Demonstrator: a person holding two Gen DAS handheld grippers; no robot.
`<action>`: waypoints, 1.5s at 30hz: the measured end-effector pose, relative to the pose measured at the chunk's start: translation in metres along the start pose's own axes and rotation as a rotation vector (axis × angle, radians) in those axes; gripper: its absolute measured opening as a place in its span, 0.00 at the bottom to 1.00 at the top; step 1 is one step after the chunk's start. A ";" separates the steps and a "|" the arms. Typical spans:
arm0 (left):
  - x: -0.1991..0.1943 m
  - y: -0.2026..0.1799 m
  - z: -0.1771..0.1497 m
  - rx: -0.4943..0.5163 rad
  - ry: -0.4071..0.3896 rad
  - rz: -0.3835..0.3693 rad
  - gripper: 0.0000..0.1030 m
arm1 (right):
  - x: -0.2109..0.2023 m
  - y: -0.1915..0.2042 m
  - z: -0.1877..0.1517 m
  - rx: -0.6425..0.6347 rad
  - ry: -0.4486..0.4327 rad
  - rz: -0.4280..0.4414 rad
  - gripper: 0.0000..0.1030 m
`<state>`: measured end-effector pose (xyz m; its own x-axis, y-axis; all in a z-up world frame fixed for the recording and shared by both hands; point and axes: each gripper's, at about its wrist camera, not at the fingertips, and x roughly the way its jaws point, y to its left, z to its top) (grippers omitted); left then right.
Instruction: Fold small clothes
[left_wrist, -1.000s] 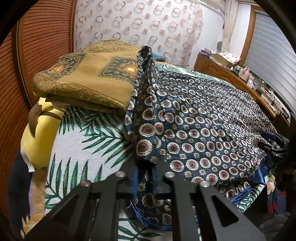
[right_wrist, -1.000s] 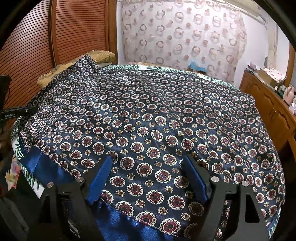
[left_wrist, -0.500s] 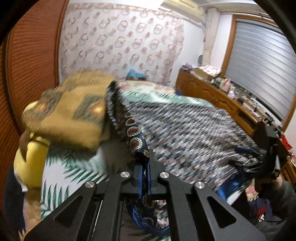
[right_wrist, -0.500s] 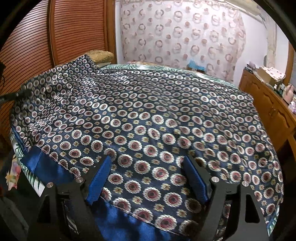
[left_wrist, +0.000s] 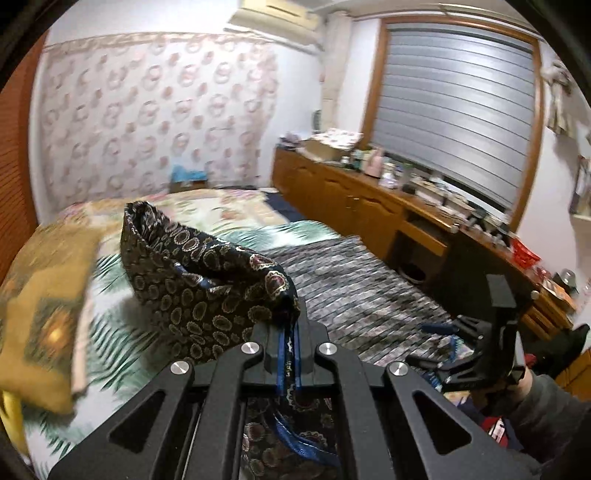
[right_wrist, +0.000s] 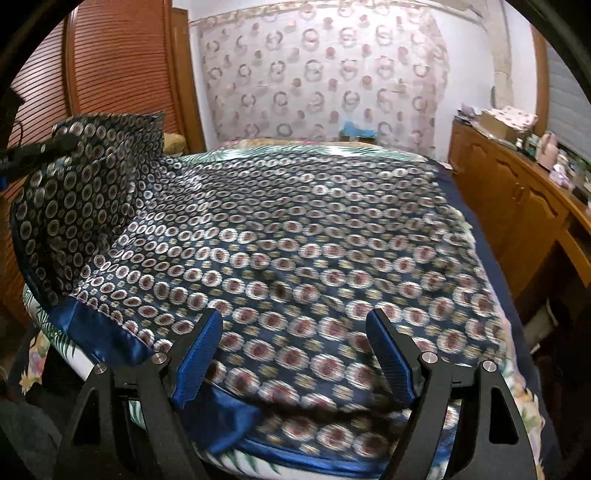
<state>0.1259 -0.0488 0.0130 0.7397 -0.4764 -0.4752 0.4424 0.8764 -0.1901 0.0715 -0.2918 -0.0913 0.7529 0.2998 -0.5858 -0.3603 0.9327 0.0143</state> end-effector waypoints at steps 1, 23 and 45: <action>0.006 -0.010 0.007 0.018 0.000 -0.015 0.04 | -0.003 -0.003 -0.002 0.009 -0.005 -0.002 0.79; 0.078 -0.129 0.069 0.180 0.070 -0.191 0.04 | -0.039 -0.040 -0.037 0.103 -0.060 -0.015 0.79; 0.104 -0.043 0.011 0.149 0.202 0.004 0.78 | -0.041 -0.055 -0.011 0.118 -0.093 -0.070 0.79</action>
<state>0.1895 -0.1369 -0.0186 0.6323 -0.4359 -0.6404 0.5204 0.8514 -0.0658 0.0545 -0.3577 -0.0773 0.8237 0.2457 -0.5110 -0.2421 0.9673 0.0749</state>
